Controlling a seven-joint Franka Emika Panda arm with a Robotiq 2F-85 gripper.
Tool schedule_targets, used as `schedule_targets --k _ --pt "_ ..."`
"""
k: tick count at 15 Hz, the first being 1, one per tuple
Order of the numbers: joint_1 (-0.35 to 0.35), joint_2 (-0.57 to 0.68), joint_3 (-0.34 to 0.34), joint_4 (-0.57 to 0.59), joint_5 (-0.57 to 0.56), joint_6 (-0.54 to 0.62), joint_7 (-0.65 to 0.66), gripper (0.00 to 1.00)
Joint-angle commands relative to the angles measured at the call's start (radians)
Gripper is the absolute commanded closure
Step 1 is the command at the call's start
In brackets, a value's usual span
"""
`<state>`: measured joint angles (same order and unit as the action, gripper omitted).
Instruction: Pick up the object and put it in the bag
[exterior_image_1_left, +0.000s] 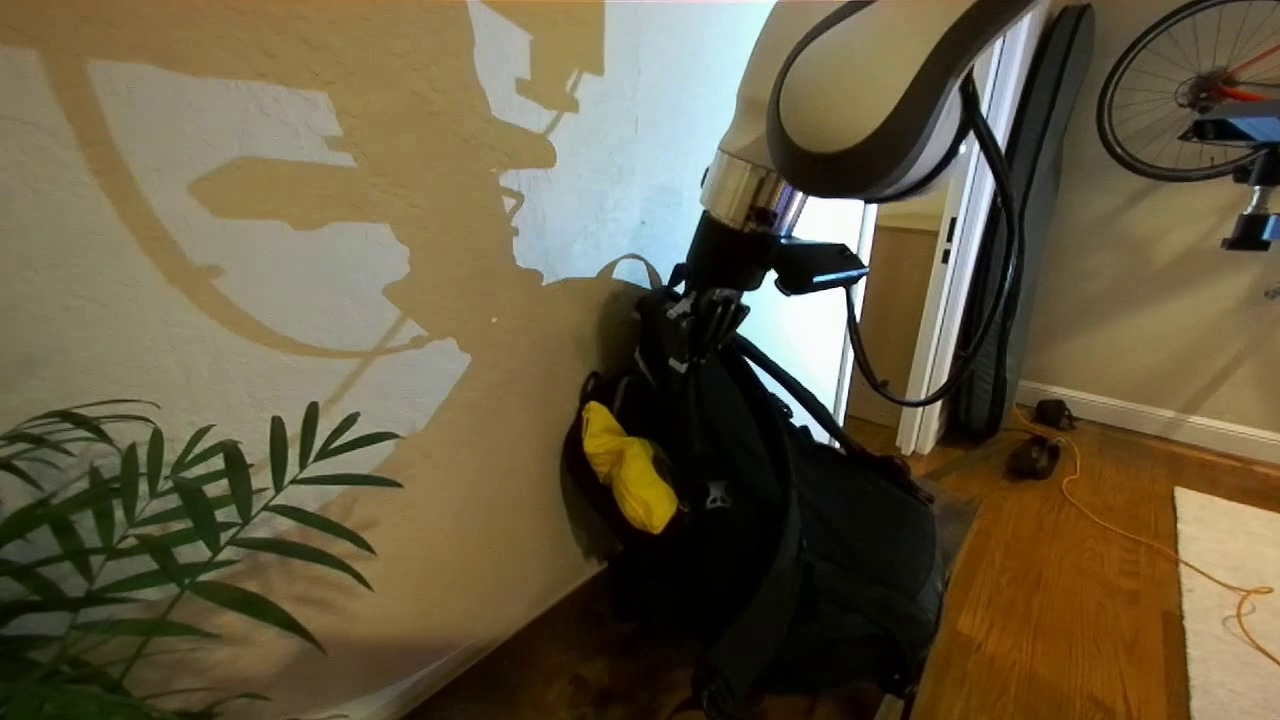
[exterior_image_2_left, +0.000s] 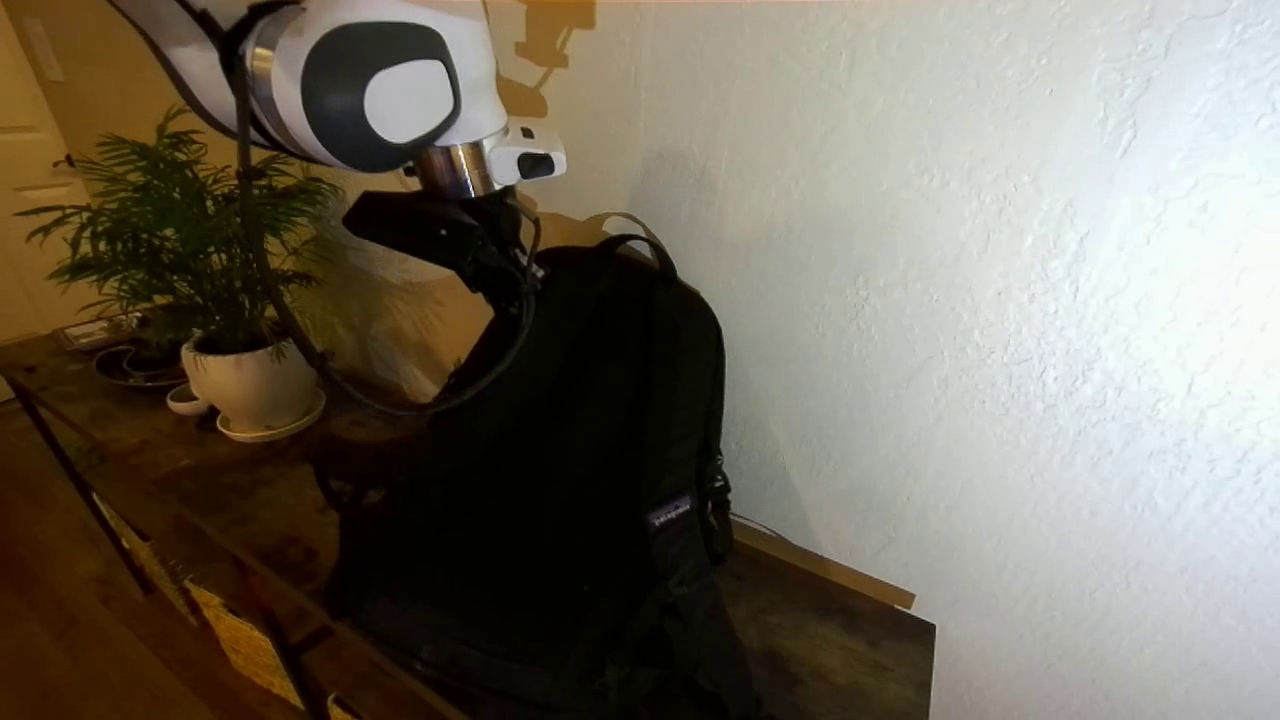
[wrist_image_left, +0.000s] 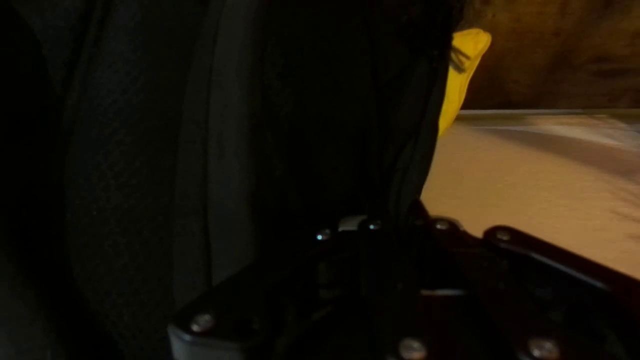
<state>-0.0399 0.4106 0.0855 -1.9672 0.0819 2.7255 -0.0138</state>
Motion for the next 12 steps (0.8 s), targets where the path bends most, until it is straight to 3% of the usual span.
schedule_targets --k 1,7,12 --pt "-0.03 -0.171 0.063 -0.085 0.092 -0.037 -0.1 0.95" --pt "-0.026 -0.29 0.056 -0.139 0.211 -0.086 -0.178 0.95" --pt "-0.018 -0.353 0.012 -0.173 0.231 -0.114 -0.189 0.95"
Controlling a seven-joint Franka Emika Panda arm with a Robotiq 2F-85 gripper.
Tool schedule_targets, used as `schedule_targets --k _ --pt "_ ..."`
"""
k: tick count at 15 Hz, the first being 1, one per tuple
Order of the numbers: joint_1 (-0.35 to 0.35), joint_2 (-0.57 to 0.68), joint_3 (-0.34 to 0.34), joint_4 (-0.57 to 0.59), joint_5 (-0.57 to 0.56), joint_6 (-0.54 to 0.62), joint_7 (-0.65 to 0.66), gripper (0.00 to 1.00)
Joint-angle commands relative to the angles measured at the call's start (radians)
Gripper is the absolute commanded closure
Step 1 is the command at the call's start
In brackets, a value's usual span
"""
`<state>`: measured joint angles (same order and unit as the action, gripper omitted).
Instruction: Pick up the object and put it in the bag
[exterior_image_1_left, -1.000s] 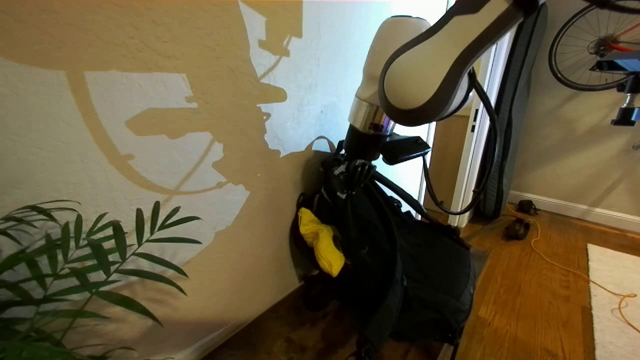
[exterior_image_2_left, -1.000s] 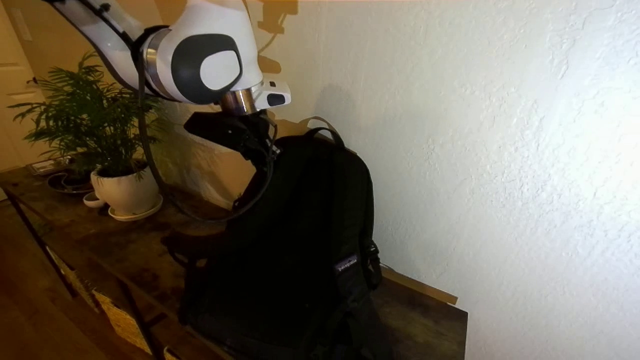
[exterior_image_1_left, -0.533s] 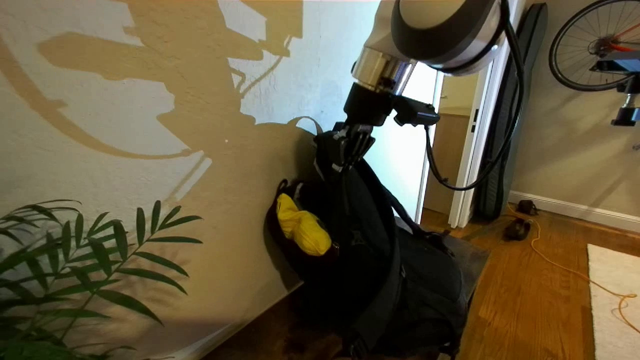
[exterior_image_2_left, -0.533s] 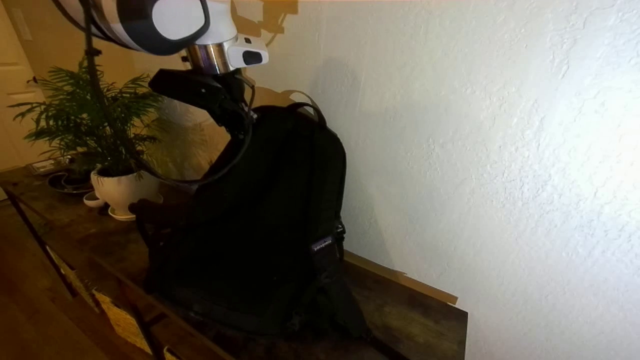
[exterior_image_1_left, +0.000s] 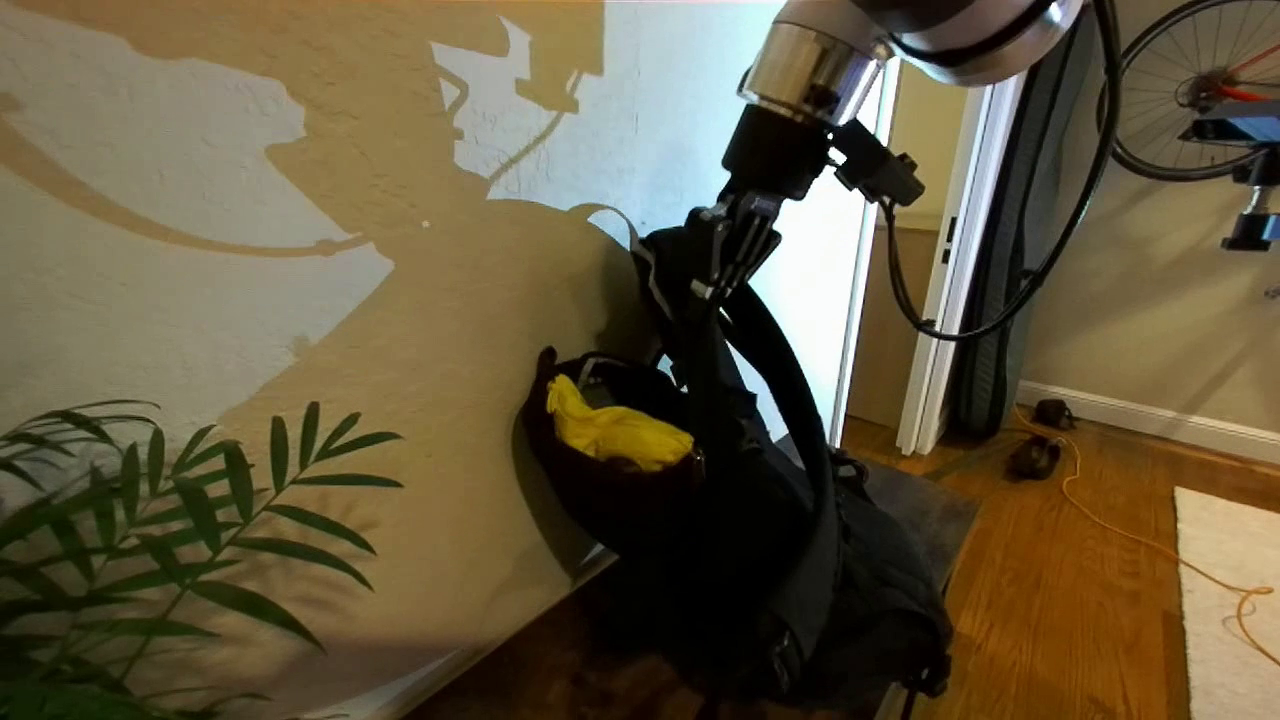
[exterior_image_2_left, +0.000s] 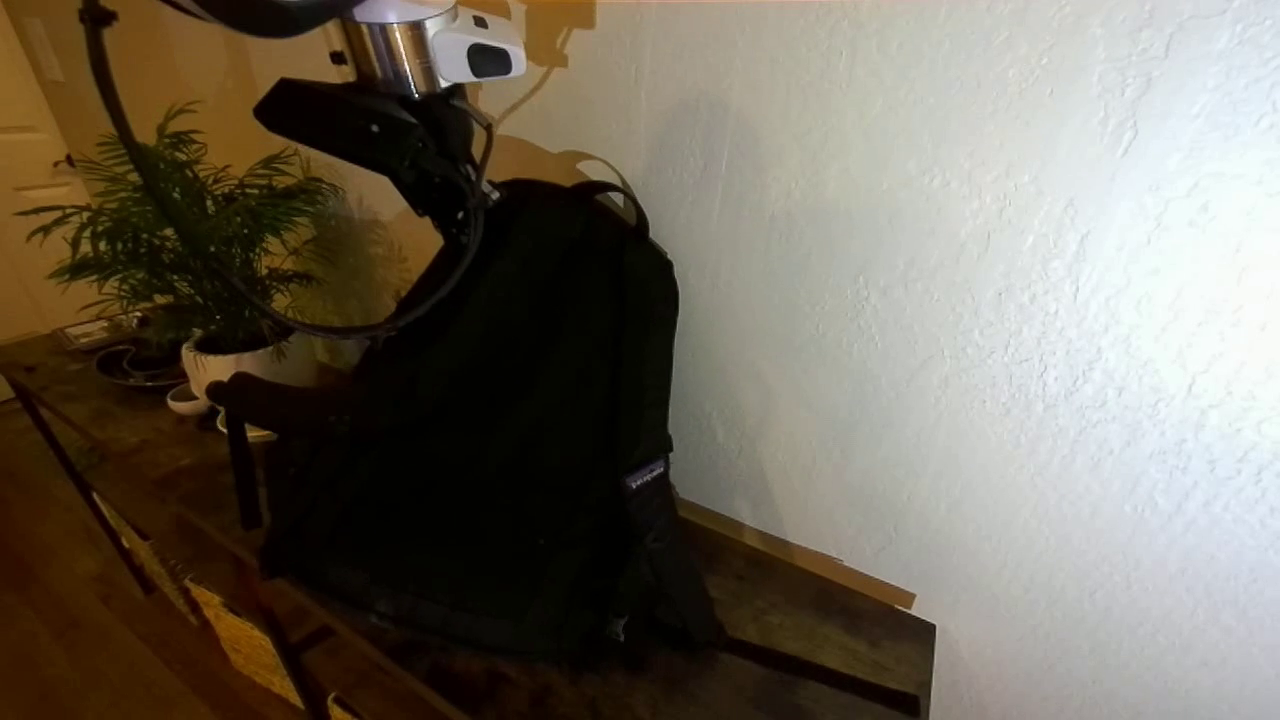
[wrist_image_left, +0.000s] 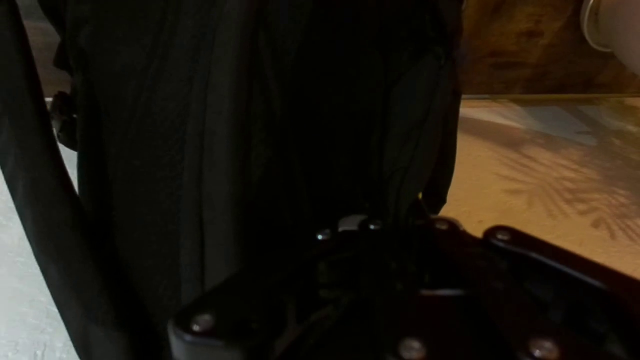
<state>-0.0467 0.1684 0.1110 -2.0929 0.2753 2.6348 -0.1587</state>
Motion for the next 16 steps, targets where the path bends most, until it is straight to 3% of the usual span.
schedule_targets --k 1,8,9,16 --pt "-0.009 -0.123 -0.022 -0.053 0.033 -0.027 -0.04 0.95" --pt "0.001 -0.171 -0.067 -0.056 0.008 -0.121 -0.031 0.96" --pt "0.014 -0.022 -0.061 -0.022 0.012 -0.018 -0.043 0.96" --pt "-0.006 0.299 0.017 0.147 0.039 0.046 -0.072 0.96"
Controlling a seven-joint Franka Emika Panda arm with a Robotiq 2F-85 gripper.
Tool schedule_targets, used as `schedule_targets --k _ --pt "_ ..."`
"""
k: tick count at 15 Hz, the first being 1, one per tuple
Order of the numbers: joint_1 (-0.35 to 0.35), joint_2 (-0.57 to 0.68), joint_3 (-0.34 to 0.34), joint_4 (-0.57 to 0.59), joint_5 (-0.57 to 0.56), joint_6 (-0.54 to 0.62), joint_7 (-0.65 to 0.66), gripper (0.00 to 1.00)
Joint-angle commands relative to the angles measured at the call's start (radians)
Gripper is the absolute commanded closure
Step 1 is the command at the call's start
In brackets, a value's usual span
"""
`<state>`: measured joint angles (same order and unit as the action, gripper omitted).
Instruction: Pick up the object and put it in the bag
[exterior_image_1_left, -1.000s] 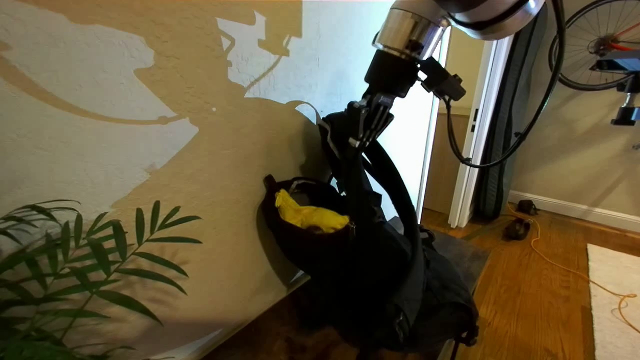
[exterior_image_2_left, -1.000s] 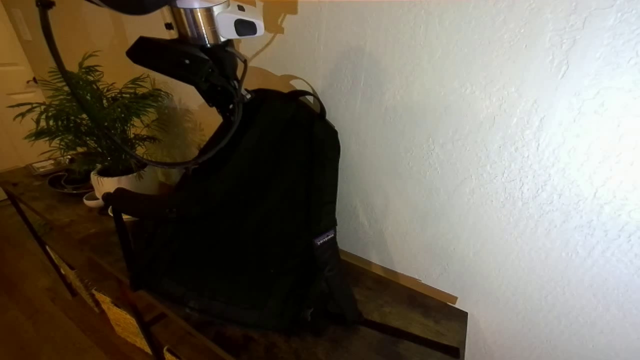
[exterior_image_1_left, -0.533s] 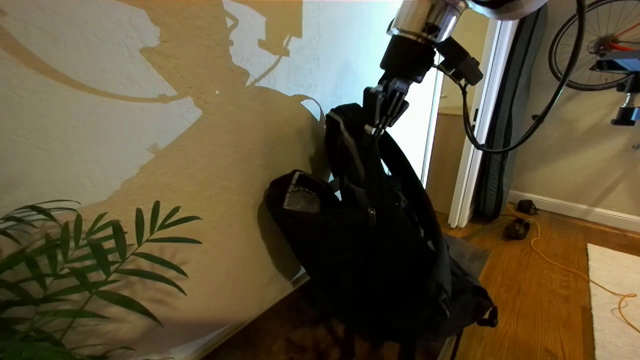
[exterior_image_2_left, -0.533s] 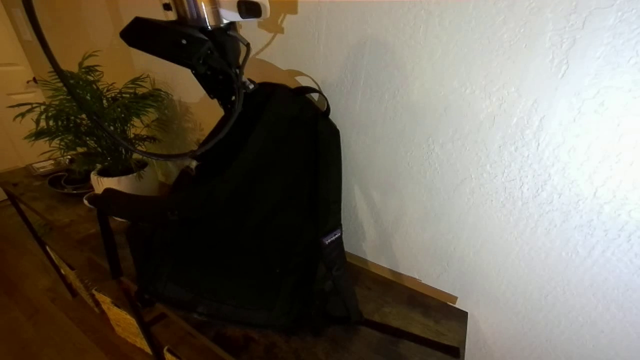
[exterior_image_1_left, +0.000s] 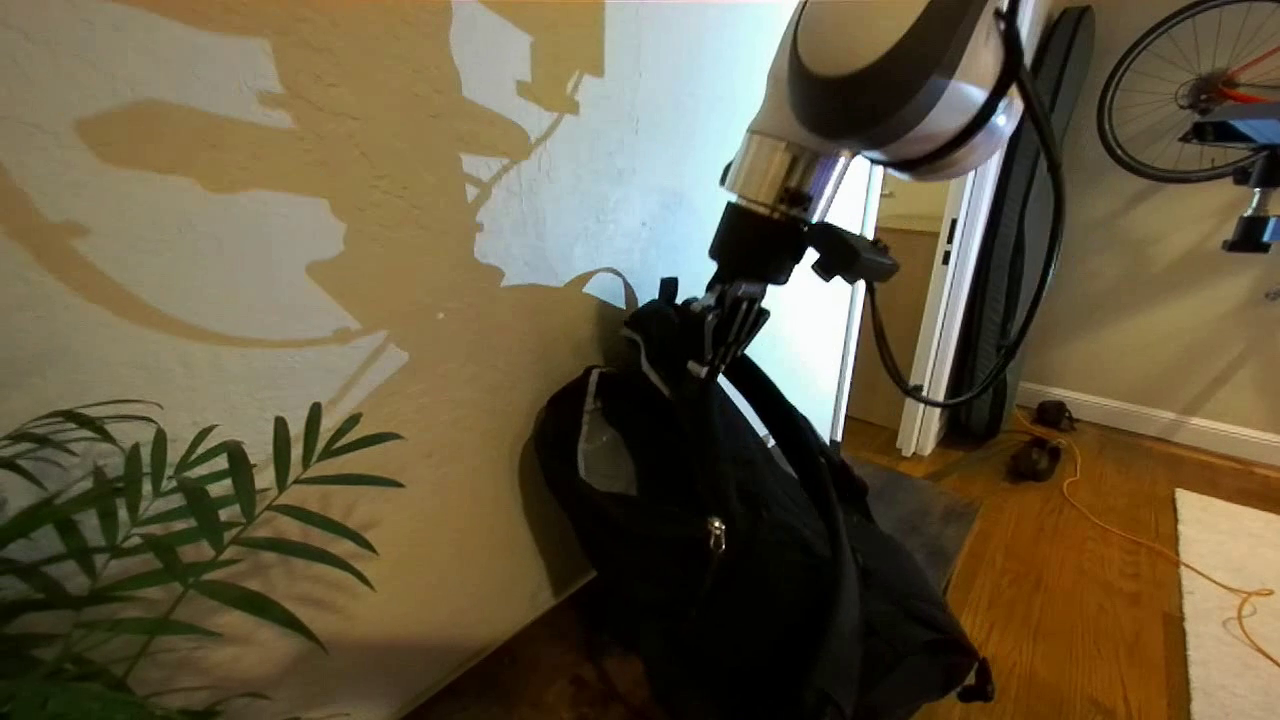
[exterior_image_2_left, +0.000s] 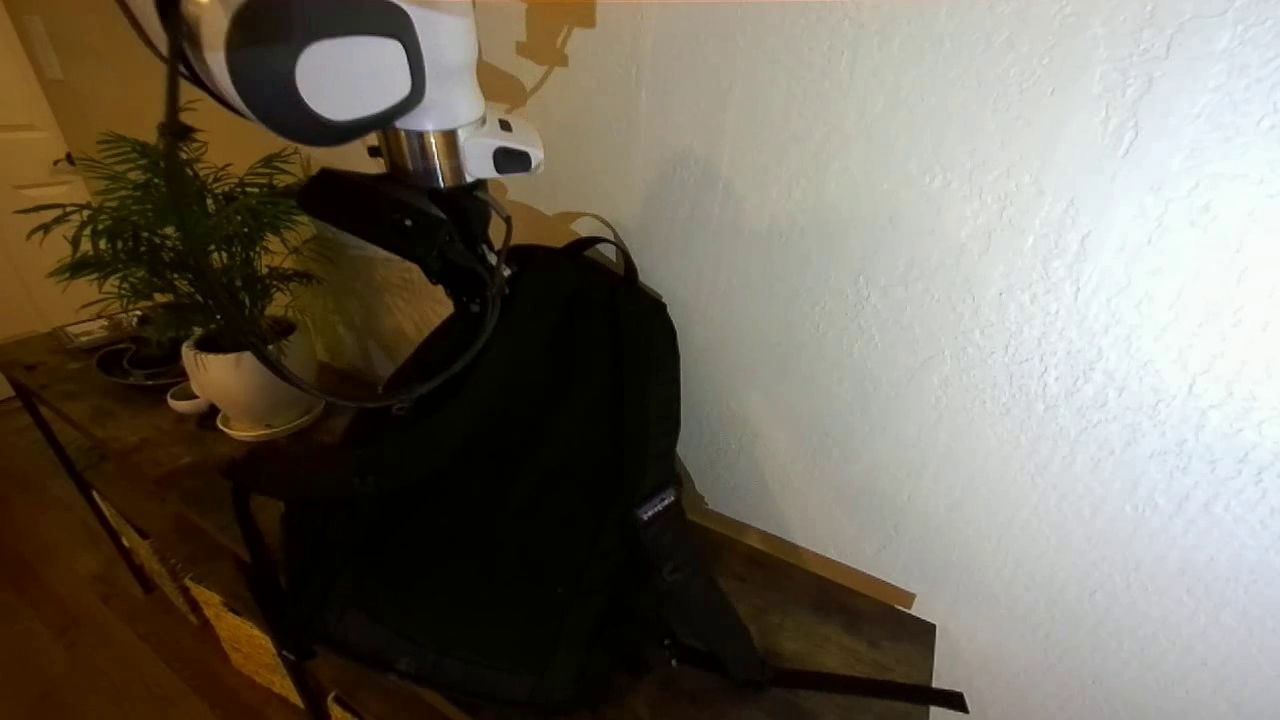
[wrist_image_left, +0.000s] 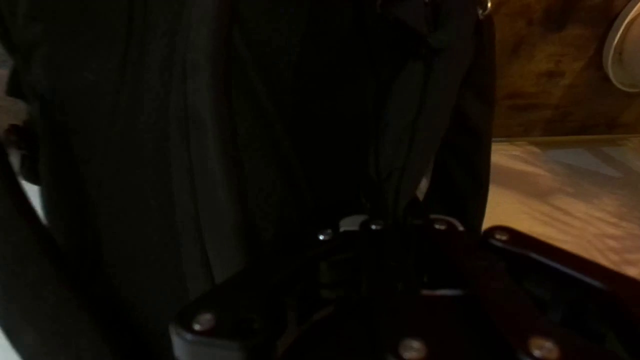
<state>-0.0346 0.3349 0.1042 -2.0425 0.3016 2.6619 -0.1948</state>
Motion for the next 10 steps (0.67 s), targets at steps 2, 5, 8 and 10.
schedule_targets --k 2,5,8,10 --pt "-0.025 0.204 0.041 0.168 -0.004 0.005 -0.029 0.96" --pt "-0.022 0.27 0.043 0.242 -0.027 -0.021 -0.006 0.96" --pt "-0.008 0.281 0.031 0.27 -0.054 -0.057 0.019 0.96" --pt "0.0 0.269 0.024 0.275 -0.067 -0.101 0.038 0.65"
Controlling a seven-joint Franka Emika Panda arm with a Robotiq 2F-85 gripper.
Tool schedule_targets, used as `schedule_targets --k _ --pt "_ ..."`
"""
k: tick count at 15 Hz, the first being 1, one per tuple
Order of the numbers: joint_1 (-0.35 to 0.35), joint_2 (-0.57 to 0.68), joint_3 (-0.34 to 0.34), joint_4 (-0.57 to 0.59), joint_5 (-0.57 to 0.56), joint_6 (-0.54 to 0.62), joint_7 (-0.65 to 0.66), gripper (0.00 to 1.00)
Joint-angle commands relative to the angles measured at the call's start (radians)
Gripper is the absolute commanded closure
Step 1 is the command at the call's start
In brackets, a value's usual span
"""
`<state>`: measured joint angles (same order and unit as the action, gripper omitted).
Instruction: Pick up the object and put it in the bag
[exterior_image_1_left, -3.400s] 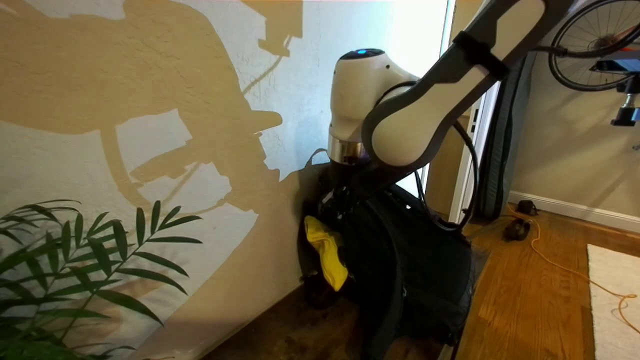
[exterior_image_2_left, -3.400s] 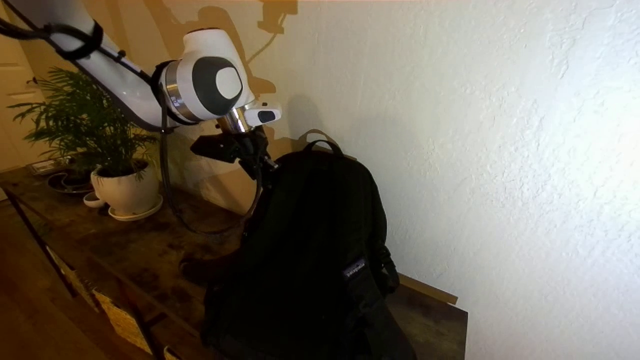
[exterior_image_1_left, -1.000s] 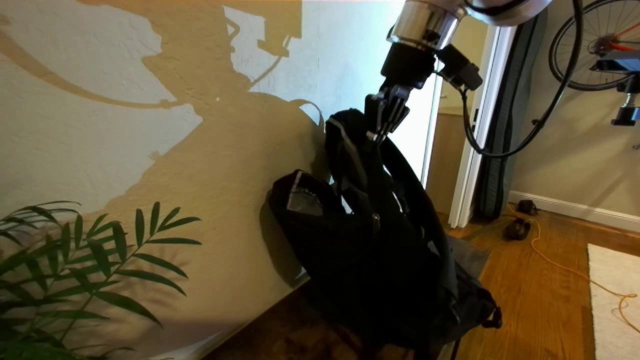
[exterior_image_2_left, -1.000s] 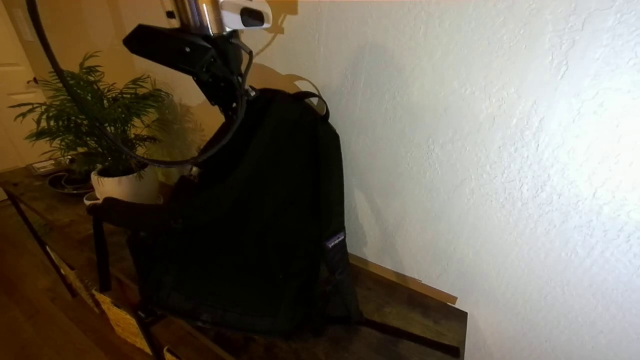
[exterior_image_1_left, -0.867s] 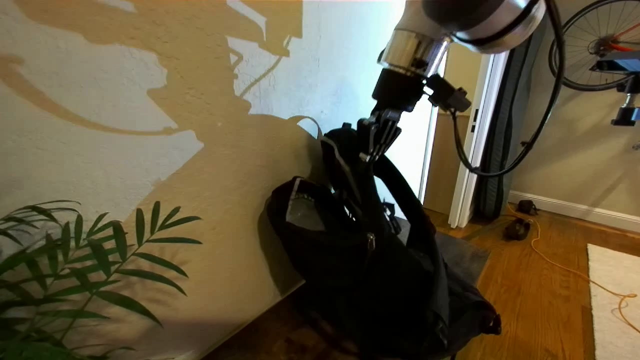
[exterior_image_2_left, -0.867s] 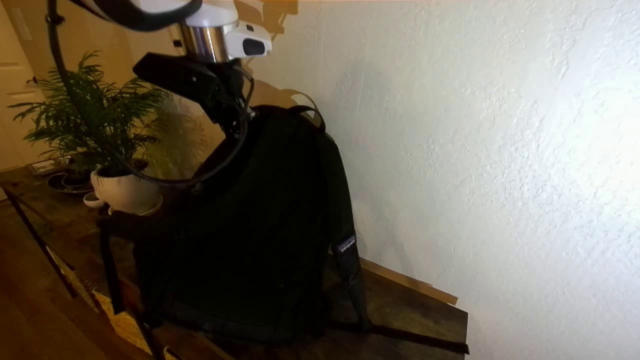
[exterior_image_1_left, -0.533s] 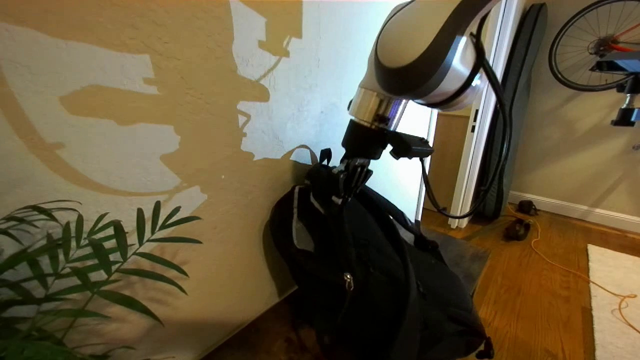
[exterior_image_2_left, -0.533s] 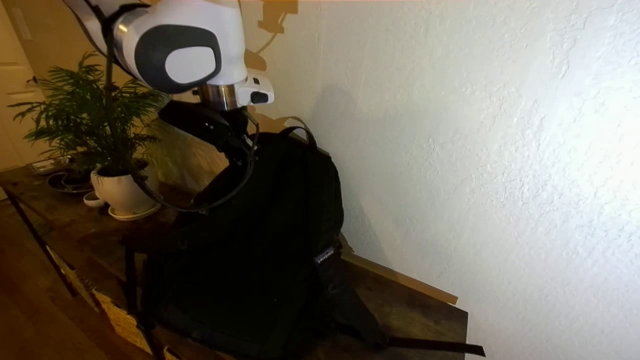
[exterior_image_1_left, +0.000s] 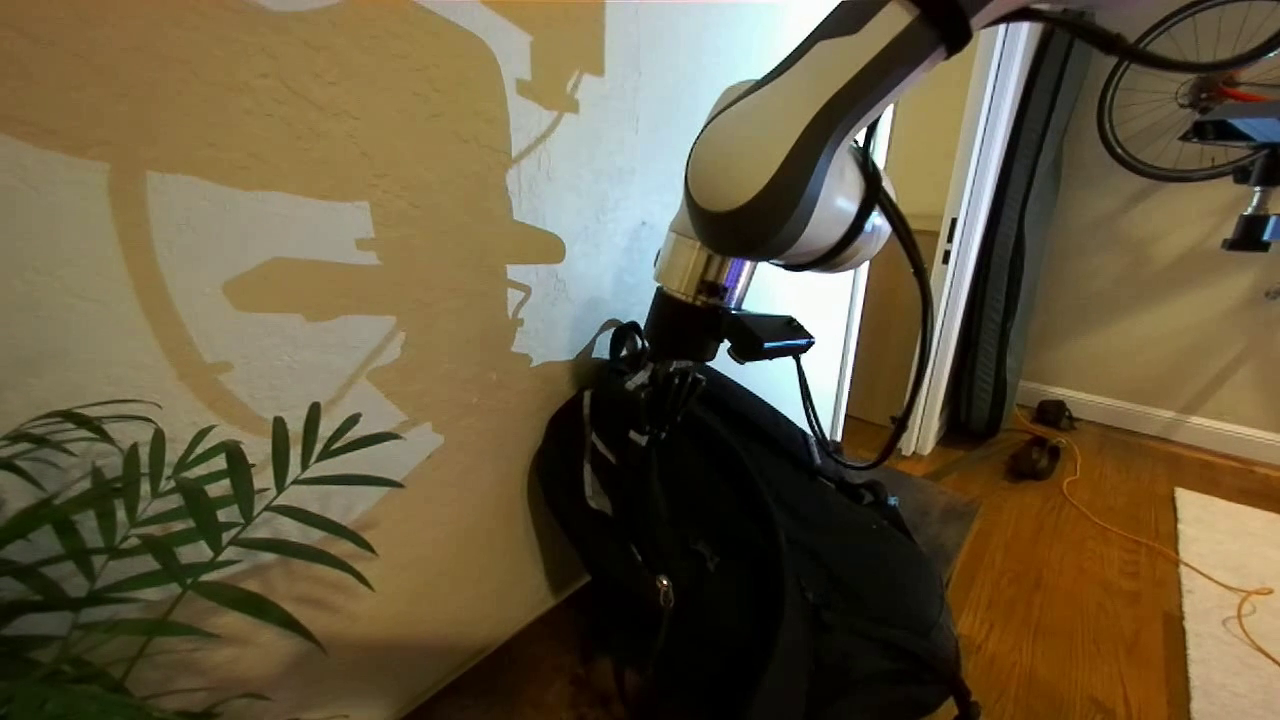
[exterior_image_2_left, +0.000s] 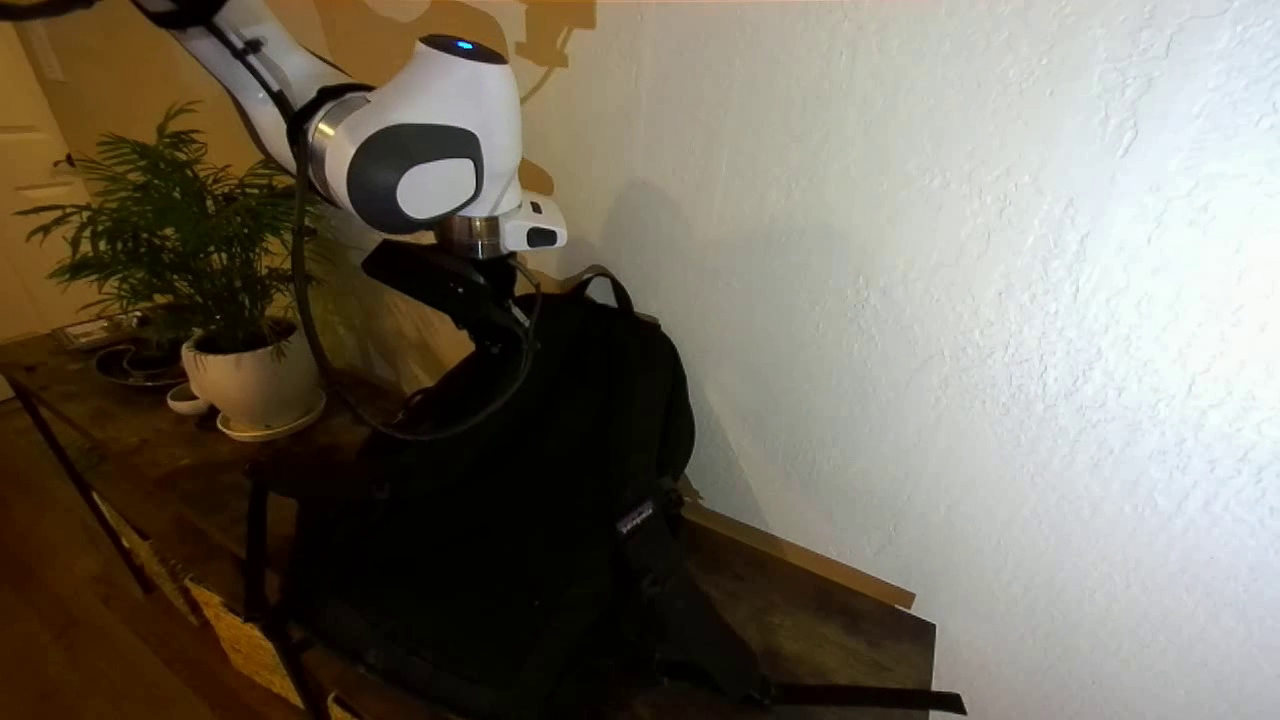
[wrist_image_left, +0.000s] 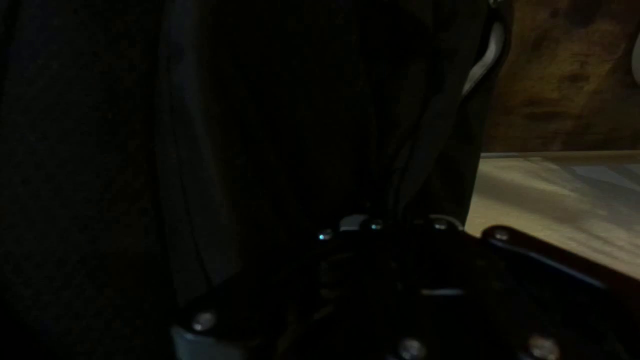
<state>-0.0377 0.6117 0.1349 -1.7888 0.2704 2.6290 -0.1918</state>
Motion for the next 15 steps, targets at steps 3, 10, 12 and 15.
schedule_targets --k 3,10,12,15 --pt "0.006 -0.03 0.001 0.044 -0.045 -0.182 0.047 0.53" --pt "0.034 -0.078 -0.006 0.127 -0.04 -0.534 0.108 0.08" --pt "0.043 -0.094 -0.01 0.14 -0.04 -0.599 0.132 0.0" --pt "0.065 -0.132 -0.025 0.133 -0.055 -0.663 0.188 0.0"
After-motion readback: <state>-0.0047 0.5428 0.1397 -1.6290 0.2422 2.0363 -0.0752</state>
